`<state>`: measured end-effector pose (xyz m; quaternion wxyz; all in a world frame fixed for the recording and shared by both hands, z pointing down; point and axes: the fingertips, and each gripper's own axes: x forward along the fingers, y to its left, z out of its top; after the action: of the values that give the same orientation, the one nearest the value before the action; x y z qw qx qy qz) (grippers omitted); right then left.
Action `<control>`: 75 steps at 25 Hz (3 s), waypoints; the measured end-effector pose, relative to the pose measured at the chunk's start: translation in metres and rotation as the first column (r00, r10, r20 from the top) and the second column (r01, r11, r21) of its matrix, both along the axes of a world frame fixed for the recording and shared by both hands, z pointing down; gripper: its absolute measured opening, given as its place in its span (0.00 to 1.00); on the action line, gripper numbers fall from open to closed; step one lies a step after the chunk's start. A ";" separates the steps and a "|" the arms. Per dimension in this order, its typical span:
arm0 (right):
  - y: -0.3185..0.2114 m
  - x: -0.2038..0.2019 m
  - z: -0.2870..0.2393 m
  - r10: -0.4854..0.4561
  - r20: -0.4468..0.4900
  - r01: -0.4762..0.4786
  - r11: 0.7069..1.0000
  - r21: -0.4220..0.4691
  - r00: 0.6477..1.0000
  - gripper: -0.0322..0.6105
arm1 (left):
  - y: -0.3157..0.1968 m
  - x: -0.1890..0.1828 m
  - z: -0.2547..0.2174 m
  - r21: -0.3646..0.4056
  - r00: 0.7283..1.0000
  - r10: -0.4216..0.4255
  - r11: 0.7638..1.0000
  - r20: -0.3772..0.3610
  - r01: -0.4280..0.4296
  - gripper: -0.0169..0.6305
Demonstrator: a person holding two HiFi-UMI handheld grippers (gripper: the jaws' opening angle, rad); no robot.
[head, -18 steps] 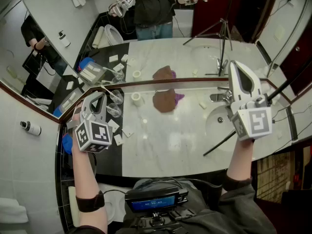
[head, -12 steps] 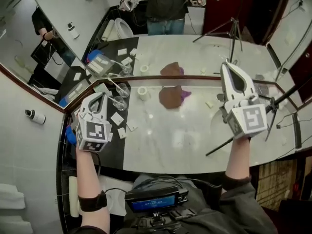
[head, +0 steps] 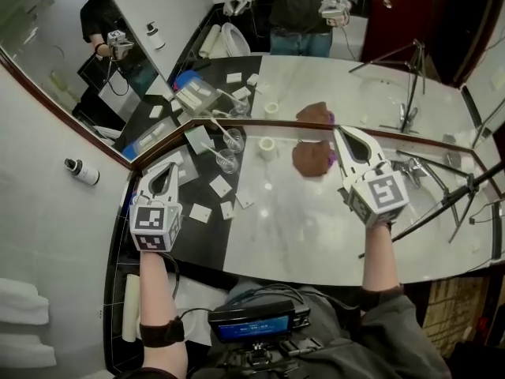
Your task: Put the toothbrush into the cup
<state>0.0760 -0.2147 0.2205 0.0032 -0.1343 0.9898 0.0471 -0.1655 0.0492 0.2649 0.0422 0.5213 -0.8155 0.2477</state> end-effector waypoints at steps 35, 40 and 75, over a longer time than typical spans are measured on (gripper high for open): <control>0.064 -0.113 0.094 -0.115 -0.207 0.090 0.988 -0.124 0.972 0.06 | 0.050 -0.088 0.052 0.117 0.969 -0.067 0.988 -0.239 0.098 0.03; 0.065 -0.152 0.119 -0.157 -0.246 0.128 0.983 -0.129 0.957 0.09 | 0.043 -0.096 0.056 0.107 0.970 -0.065 0.990 -0.233 0.092 0.03; 0.040 -0.443 0.359 -0.251 -0.586 0.167 0.967 -0.193 0.771 0.37 | 0.021 -0.132 0.129 0.051 0.958 -0.049 0.996 -0.284 0.066 0.03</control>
<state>-0.3671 -0.1745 0.5792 -0.3169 -0.0010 0.9482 0.0225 -0.2973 0.0702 0.3942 0.1496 0.5284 -0.8231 0.1448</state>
